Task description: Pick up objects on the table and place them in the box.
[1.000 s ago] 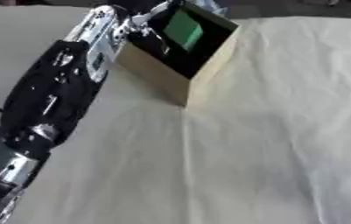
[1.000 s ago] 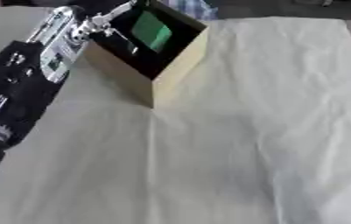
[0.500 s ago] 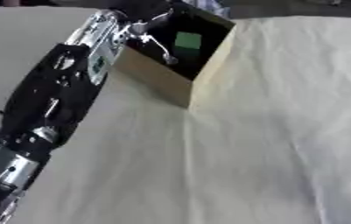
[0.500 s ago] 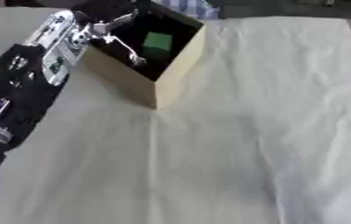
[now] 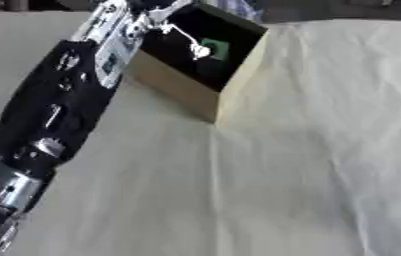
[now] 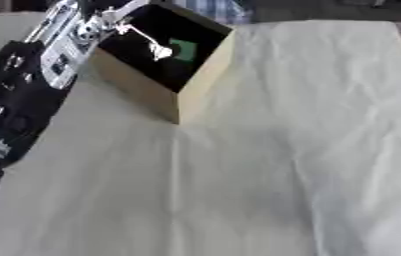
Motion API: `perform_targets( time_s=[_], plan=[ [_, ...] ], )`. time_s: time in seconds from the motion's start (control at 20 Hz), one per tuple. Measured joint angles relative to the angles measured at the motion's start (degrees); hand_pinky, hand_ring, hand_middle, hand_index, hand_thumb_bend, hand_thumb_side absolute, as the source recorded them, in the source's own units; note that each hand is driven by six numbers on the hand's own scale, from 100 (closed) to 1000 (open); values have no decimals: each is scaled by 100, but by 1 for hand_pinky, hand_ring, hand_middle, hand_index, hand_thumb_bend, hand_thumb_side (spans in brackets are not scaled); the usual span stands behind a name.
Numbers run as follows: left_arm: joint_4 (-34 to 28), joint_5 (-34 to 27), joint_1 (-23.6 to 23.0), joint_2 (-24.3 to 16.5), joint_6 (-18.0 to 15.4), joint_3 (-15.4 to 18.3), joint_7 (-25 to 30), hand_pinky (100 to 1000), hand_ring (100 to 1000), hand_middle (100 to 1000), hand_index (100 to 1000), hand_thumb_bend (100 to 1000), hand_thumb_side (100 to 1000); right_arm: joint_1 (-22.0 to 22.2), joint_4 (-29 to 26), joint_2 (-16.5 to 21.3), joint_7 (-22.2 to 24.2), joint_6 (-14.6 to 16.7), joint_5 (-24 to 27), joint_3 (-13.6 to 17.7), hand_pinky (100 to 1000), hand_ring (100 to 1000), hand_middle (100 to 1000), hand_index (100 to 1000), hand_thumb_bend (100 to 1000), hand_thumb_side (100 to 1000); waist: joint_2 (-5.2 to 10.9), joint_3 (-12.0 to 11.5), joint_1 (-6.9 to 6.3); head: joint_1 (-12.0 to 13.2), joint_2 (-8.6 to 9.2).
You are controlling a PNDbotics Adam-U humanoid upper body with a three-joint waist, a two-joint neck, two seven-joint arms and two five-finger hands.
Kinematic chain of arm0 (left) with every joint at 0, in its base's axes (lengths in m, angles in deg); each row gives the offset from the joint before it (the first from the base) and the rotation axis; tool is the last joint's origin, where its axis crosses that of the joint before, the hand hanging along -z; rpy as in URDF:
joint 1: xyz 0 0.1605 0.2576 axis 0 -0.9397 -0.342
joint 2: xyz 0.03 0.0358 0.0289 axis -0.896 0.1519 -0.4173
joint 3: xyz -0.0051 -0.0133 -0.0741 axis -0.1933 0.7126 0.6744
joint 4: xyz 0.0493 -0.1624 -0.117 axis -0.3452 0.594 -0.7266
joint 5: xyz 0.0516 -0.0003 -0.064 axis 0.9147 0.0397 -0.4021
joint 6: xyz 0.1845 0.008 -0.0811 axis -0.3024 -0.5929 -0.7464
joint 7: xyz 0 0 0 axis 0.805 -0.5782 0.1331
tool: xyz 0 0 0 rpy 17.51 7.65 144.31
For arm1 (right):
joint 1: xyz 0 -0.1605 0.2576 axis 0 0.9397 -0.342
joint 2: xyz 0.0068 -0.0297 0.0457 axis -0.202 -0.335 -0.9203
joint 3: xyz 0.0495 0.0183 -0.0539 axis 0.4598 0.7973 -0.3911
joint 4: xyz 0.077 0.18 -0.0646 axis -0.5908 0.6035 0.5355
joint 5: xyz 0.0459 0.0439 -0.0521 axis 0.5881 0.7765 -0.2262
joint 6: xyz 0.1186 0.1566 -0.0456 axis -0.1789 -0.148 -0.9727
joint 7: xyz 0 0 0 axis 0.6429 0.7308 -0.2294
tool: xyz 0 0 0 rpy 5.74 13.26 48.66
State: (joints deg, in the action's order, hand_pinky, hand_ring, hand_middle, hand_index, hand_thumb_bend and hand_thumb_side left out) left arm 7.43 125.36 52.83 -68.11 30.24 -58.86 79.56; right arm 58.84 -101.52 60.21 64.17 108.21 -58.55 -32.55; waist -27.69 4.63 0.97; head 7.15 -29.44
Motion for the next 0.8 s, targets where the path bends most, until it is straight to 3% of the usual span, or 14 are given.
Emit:
perform_targets(
  time_s=[0.1, 0.3, 0.8],
  plan=[
    [-171, -124, 0, -72, 35, -1, -72, 578, 747, 757, 842, 242, 208, 43, 0, 34, -19, -1, 0, 26, 799, 709, 587, 819, 100, 892, 71, -93, -15, -51, -114],
    [-667, -448, -120, -262, -25, -4, -300, 589, 757, 761, 841, 196, 240, 130, 0, 89, -65, -3, -1, 65, 799, 711, 588, 819, 100, 888, 253, -272, -17, -174, -358],
    [-2106, -1336, -1234, -841, -235, 141, -1130, 581, 758, 754, 839, 166, 279, 295, 0, 104, -116, -7, -7, 101, 798, 714, 593, 820, 100, 875, 629, -627, 140, -398, -913]
  ],
)
